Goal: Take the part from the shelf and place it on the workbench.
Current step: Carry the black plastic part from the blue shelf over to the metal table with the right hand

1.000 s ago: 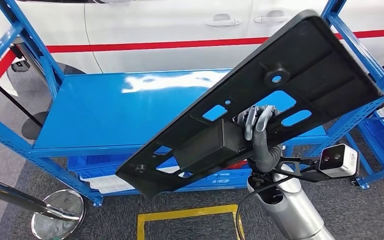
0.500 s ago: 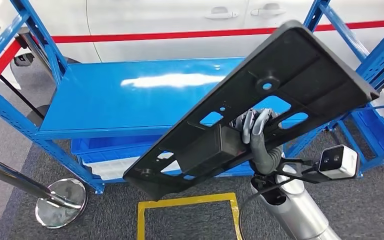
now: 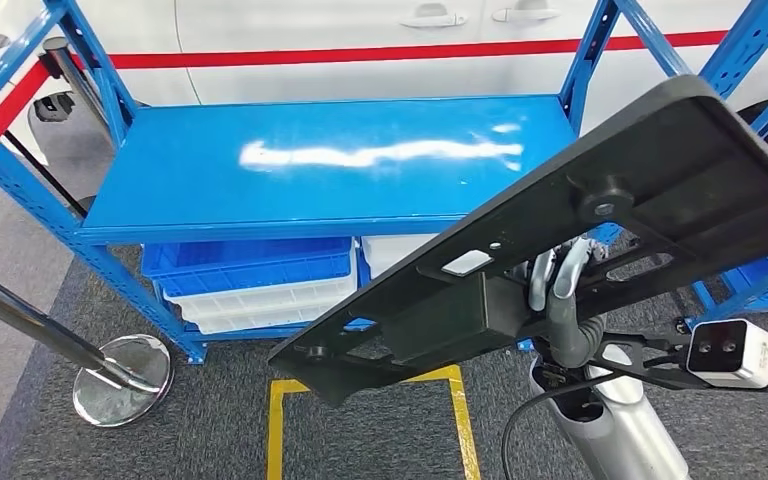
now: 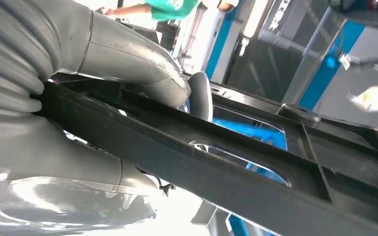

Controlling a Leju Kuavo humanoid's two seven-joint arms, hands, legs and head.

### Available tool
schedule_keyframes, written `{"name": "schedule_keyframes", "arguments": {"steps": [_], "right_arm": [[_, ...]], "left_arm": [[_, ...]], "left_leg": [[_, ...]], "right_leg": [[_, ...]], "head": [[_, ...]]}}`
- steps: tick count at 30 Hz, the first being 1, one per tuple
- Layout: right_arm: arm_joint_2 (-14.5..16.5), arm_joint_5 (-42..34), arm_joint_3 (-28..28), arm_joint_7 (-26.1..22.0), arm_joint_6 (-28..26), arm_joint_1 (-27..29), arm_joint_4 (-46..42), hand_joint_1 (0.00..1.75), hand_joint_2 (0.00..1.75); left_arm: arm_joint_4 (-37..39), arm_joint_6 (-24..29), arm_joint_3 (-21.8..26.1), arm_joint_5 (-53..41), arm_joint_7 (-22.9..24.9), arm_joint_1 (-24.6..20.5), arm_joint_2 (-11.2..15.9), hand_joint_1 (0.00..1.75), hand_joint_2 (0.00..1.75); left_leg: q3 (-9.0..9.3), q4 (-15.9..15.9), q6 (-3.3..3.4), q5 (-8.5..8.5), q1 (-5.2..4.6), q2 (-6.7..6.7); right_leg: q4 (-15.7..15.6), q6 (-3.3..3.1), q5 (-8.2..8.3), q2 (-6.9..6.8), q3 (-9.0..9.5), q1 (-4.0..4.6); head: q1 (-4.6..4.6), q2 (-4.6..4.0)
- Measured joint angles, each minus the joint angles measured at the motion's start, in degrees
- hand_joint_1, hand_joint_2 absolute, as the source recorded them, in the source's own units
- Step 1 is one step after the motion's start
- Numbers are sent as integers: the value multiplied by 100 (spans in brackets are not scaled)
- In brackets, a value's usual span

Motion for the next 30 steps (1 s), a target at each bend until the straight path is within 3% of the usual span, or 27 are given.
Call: {"name": "schedule_keyframes", "arguments": {"steps": [2,3,5,7,8,9,10,12,14,15,17,18,20,22,23,24,25,26,28,30], "right_arm": [[2,10,-50,-1,64,20,-4,175,175],[5,25,-76,3,69,40,-11,175,175],[18,65,-121,16,45,100,-53,175,175],[47,88,-149,25,27,165,-101,175,175],[61,95,-157,26,25,195,-114,175,175],[73,100,-163,26,24,220,-121,175,175],[81,106,-167,27,24,239,-126,175,175],[99,115,-172,31,24,253,-153,175,175],[130,119,-184,39,23,263,-199,175,175],[147,123,-194,44,18,271,-220,175,175],[171,148,-212,46,-9,292,-246,175,175],[179,163,-218,43,-27,297,-254,175,175],[190,181,-232,32,-58,312,-280,175,175],[195,180,-253,25,-72,327,-319,175,175],[196,179,-261,25,-77,334,-335,175,175],[198,179,-265,25,-82,340,-348,175,175],[199,179,-266,26,-84,346,-363,175,175],[200,179,-267,26,-86,350,-378,175,175],[202,179,-274,26,-87,352,-416,175,175],[203,179,-284,26,-91,353,-449,175,175]], "left_arm": [[-7,-15,41,18,-84,-1,10,0,175],[-10,-46,55,9,-119,-2,17,0,175],[-20,-125,63,-16,-168,-2,38,0,175],[-31,-169,66,-26,-192,-1,56,0,175],[-33,-180,67,-26,-199,0,60,0,175],[-34,-184,68,-27,-202,0,63,0,175],[-34,-187,68,-29,-203,1,64,0,175],[-37,-202,68,-36,-213,3,68,0,175],[-40,-239,68,-55,-247,3,79,0,175],[-43,-263,68,-69,-274,3,88,0,175],[-46,-314,66,-122,-323,5,104,0,175],[-47,-333,63,-151,-347,8,111,0,175],[-49,-352,55,-201,-405,14,120,0,175],[-49,-363,49,-236,-434,9,131,0,175],[-49,-373,47,-246,-423,7,138,0,175],[-49,-381,47,-254,-403,6,146,0,175],[-49,-389,46,-256,-385,7,152,0,175],[-49,-392,46,-256,-376,7,158,0,175],[-52,-395,46,-256,-369,-4,182,0,175],[-55,-398,46,-247,-366,-17,207,0,175]], "left_leg": [[-23,-98,41,102,-18,8],[-51,-146,78,172,-9,18],[-170,-212,132,351,21,40],[-356,-208,138,498,20,45],[-454,-197,127,565,23,47],[-551,-183,112,627,29,50],[-649,-160,91,685,40,52],[-840,-75,33,777,61,52],[-970,31,-38,844,66,45],[-1000,58,-77,880,64,40],[-1017,61,-159,954,80,29],[-1050,95,-193,912,94,23],[-1205,444,-243,526,121,16],[-1429,1185,-274,-21,125,16],[-1503,1547,-282,-158,125,16],[-1508,1774,-278,-171,124,16],[-1407,1784,-260,-79,121,15],[-1186,1552,-226,57,112,14],[-527,654,-128,178,77,15],[-136,42,-65,122,36,20]], "right_leg": [[-19,69,70,-9,-7,-31],[16,98,13,-2,-40,-38],[377,143,-415,17,-190,-52],[1120,188,-965,24,-399,-86],[1449,215,-1081,24,-452,-107],[1628,241,-1059,23,-430,-127],[1598,264,-927,21,-306,-148],[946,306,-704,19,246,-191],[209,271,-766,43,760,-186],[31,230,-836,58,868,-171],[3,122,-796,64,827,-150],[2,66,-747,55,783,-148],[-21,-31,-624,40,655,-150],[-20,-68,-512,37,505,-129],[-17,-73,-455,33,434,-115],[-14,-74,-401,29,365,-99],[-12,-72,-351,27,304,-83],[-11,-68,-304,27,249,-66],[-8,-51,-227,26,176,-39],[-5,-1,-167,14,151,-37]], "head": [[0,0],[0,0],[-1,0],[0,0],[0,0],[0,0],[0,0],[-1,0],[-4,0],[-8,0],[-11,0],[-14,0],[-14,0],[-15,0],[-15,0],[-15,0],[-14,0],[-14,0],[-14,0],[-14,0]]}}
